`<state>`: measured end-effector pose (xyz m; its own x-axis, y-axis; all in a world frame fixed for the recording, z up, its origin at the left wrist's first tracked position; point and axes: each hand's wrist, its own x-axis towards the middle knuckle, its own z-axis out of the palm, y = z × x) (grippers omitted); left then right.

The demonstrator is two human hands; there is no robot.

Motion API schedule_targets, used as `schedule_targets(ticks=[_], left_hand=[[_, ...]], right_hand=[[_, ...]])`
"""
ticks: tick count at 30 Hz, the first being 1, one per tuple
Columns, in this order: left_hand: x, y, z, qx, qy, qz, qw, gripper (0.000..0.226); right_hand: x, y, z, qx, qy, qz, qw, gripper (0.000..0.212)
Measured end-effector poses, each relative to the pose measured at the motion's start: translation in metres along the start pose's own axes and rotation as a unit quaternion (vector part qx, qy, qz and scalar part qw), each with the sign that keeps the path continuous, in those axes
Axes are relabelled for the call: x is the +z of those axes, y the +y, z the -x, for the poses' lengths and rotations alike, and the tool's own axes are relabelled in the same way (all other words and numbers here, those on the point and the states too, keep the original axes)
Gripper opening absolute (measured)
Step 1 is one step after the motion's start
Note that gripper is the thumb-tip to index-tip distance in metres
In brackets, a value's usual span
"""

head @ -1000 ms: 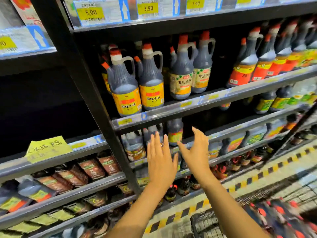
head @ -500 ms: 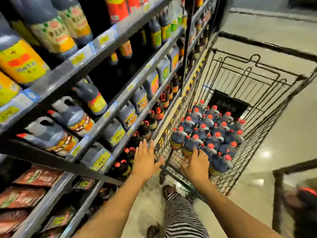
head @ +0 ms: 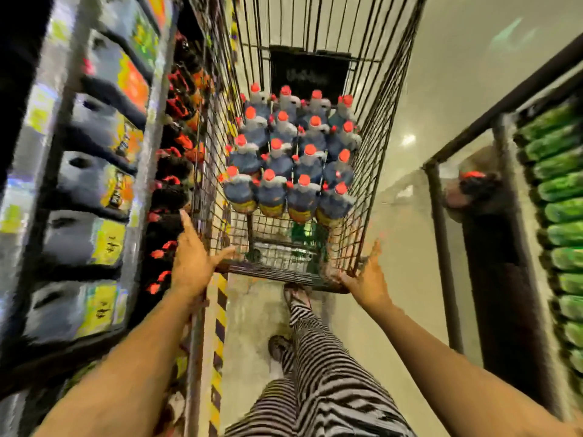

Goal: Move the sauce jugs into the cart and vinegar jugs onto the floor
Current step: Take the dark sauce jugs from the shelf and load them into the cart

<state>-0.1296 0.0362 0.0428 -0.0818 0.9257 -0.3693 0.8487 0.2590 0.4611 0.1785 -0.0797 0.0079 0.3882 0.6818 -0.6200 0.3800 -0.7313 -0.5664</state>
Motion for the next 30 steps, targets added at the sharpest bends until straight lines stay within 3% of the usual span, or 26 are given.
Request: schedule_targets(ticks=[4,7,11,16,24,30], left_hand=[[0.008,-0.008,-0.019,-0.007,-0.023,0.015,1.000,0.136],[0.012,-0.013,-0.019,-0.009,-0.031,-0.006,0.999,0.143],[0.009,-0.027,-0.016,0.021,-0.069,-0.014,0.997,0.150],[0.008,-0.035,-0.001,0.071,-0.096,-0.046,0.992,0.150],[0.013,-0.053,0.044,0.084,-0.112,-0.003,0.990,0.146],[0.019,-0.073,0.083,0.072,-0.112,-0.050,0.990,0.149]], right_hand=[[0.011,0.007,-0.018,-0.019,-0.002,-0.053,0.998,0.144],[0.013,0.007,-0.019,-0.053,-0.004,-0.050,0.997,0.147],[0.012,0.004,-0.007,-0.036,-0.015,-0.020,0.999,0.154],[0.009,0.002,0.017,-0.040,0.019,0.067,0.997,0.146],[0.017,0.032,0.050,-0.108,0.011,0.055,0.993,0.148],[0.024,0.058,0.079,-0.122,0.001,0.052,0.991,0.147]])
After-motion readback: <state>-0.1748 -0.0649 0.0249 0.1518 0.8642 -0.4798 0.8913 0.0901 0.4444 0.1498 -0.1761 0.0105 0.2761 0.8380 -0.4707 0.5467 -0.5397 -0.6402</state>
